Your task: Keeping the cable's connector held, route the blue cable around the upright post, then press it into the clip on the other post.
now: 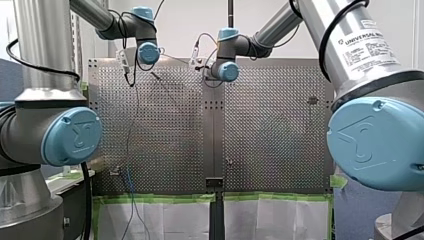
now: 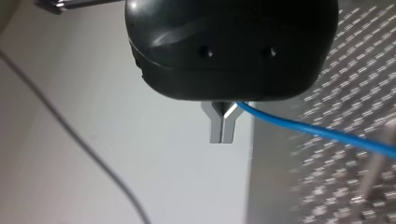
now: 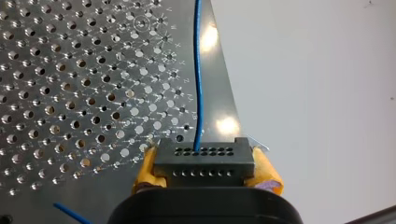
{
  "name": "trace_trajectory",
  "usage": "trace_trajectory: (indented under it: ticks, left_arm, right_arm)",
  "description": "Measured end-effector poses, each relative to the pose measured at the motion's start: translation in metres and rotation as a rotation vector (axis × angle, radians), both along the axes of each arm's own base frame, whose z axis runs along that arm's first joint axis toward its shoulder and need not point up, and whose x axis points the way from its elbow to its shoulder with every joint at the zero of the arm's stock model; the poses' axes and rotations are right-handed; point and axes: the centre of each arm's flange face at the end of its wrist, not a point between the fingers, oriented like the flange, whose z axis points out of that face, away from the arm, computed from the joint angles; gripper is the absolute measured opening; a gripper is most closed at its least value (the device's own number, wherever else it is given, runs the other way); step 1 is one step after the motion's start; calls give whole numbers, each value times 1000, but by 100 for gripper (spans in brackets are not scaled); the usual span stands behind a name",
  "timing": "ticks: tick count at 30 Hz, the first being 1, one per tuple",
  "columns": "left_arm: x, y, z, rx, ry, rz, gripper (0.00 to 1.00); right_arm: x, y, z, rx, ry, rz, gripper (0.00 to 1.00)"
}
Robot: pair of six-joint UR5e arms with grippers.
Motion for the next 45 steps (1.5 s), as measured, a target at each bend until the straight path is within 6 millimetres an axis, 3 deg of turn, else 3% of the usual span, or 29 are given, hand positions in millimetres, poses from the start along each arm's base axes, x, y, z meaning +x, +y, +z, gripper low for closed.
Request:
trace_trajectory:
  ticks: [8,13,20,28,34,45]
  left_arm:
    - [31,25,27,-38,-71,-15,0]
    - [57,43,11,-47,-50,-23,0]
    - [78,68,2,-69,-68,-35,0]
    - [103,98,-23,-65,-31,-48,0]
    - [114,100,-36,-65,-10,-96,0]
    - [134,88,-78,-82,64,-182,0]
  right_arm:
    - [4,-3,-2,-2,0,3,0]
    - [5,-4,-7,0,7,0,0]
    - [-1,-14,-9,5,6,-29,0]
    - [-4,-20,-12,4,8,-41,0]
    - [5,-26,-34,6,37,-32,0]
    - [3,-41,-43,12,42,-45,0]
